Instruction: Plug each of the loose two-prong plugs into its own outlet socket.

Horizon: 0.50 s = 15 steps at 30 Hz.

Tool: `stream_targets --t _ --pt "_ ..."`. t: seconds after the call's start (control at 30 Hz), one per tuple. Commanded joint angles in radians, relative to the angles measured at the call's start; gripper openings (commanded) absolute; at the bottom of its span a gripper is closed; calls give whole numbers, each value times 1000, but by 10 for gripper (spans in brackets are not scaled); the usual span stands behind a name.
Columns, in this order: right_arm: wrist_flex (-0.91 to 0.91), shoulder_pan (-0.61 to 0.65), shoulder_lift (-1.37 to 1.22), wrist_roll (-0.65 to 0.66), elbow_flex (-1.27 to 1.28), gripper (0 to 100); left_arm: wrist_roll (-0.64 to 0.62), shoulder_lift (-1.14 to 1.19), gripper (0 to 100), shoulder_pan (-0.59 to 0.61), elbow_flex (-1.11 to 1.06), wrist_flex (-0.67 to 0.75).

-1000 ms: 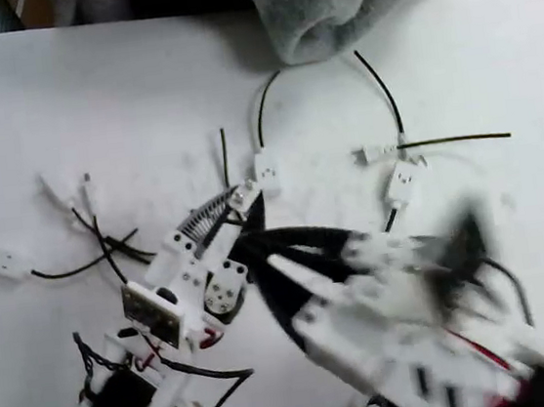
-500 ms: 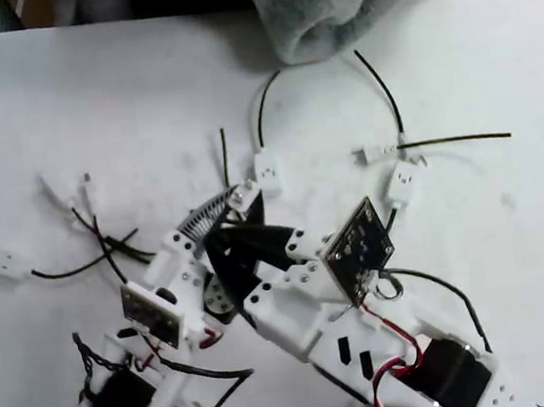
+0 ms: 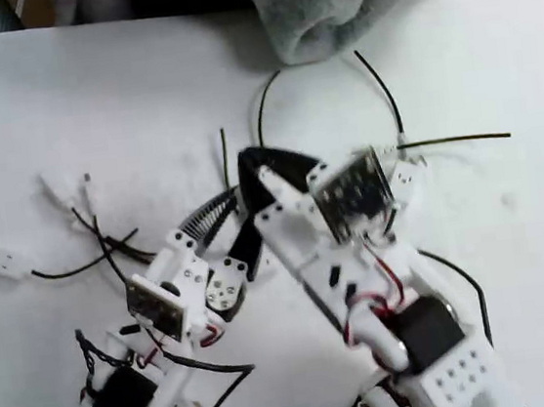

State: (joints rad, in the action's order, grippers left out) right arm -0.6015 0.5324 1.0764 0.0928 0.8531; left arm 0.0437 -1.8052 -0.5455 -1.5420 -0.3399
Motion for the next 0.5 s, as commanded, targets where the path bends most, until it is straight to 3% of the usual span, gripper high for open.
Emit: stream_targets --t 0.0,0.27,0.47 --pt "68 -110 -113 14 -17 19 12 -18 23 5 11 15" --pt "120 -188 -127 15 -126 19 12 -18 23 7 9 15" --pt "41 -73 -125 15 -370 19 14 -18 23 7 -11 18"
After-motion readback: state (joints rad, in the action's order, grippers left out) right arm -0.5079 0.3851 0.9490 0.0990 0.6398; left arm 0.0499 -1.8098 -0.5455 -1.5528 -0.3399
